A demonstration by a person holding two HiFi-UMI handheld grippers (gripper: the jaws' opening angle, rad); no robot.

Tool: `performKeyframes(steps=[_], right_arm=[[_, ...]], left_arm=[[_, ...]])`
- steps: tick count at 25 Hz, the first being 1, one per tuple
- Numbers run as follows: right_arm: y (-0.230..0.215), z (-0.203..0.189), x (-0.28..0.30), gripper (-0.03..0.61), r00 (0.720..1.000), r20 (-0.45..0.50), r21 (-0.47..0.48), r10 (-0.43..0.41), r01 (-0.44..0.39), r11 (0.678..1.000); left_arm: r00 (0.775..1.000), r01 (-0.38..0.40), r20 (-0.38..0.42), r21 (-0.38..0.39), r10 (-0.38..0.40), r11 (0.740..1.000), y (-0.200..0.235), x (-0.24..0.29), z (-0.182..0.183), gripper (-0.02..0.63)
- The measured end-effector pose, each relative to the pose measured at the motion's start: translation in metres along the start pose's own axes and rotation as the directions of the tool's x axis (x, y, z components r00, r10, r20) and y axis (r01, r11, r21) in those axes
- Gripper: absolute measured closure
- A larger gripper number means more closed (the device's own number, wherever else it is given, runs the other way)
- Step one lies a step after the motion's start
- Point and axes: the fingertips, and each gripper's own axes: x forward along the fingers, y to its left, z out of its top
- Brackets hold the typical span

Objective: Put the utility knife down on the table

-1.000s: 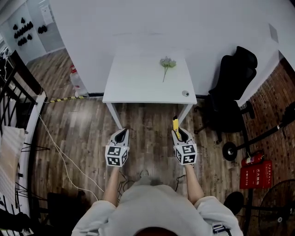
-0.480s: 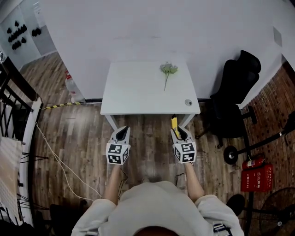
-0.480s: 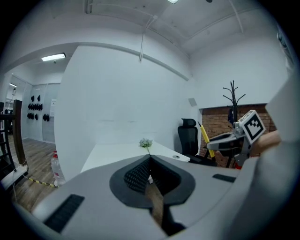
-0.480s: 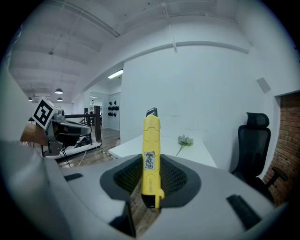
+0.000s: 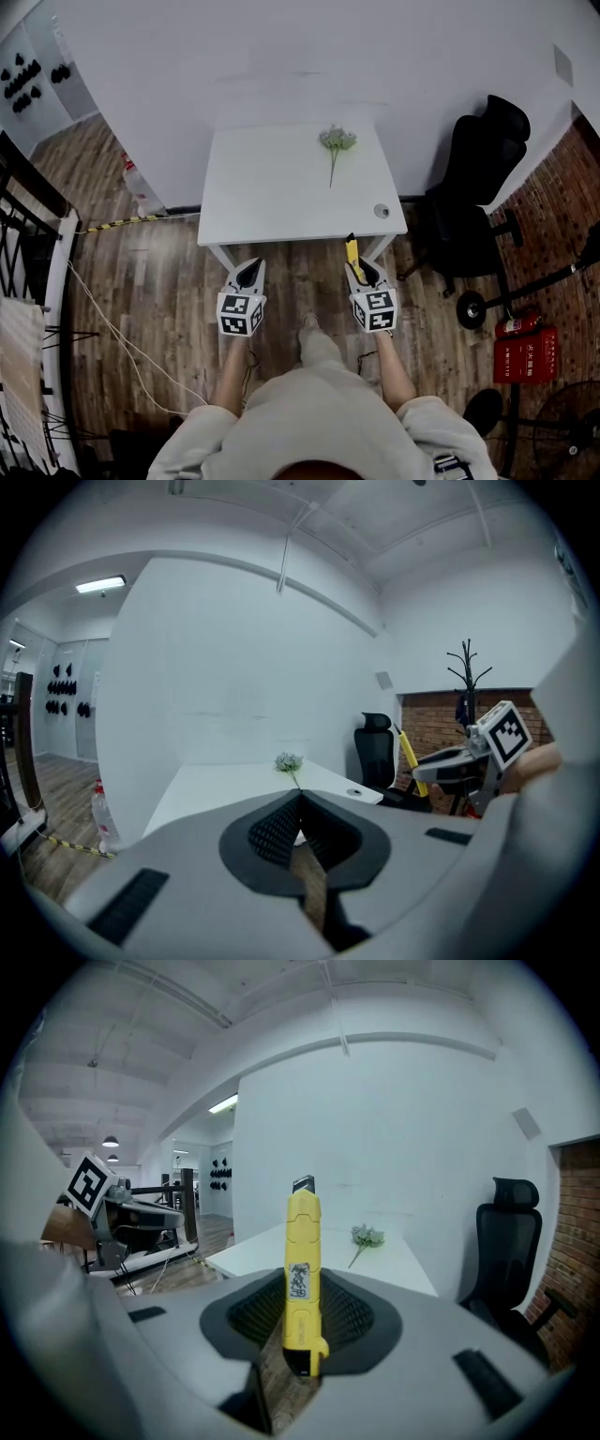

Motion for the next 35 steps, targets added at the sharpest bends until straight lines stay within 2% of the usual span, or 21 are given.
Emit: performKeyframes(steps=[13,26,35], right_arm=[[-0.045,0.011,0.079,0.468,1.000,-0.012,0.014,0.010,-0.010,1.000],[-0.101,0.060,0.198,0.468,0.998,-0.025,0.013,0.064,-0.064,0.998],[-0.127,0.091,0.278,0.468,0.995,-0.027,0.019,0.099,-0.099,0.995]], left_arm=[[1.000,0.008,-0.002,0.023,-0.008,1.000,0.031,0.089,0.025,0.607],[0.999,-0.035,-0.021,0.020,0.036,0.999,0.093,0.199,0.076,0.607],[0.997,-0.063,-0.038,0.019,0.063,0.998,0.140,0.263,0.098,0.607]])
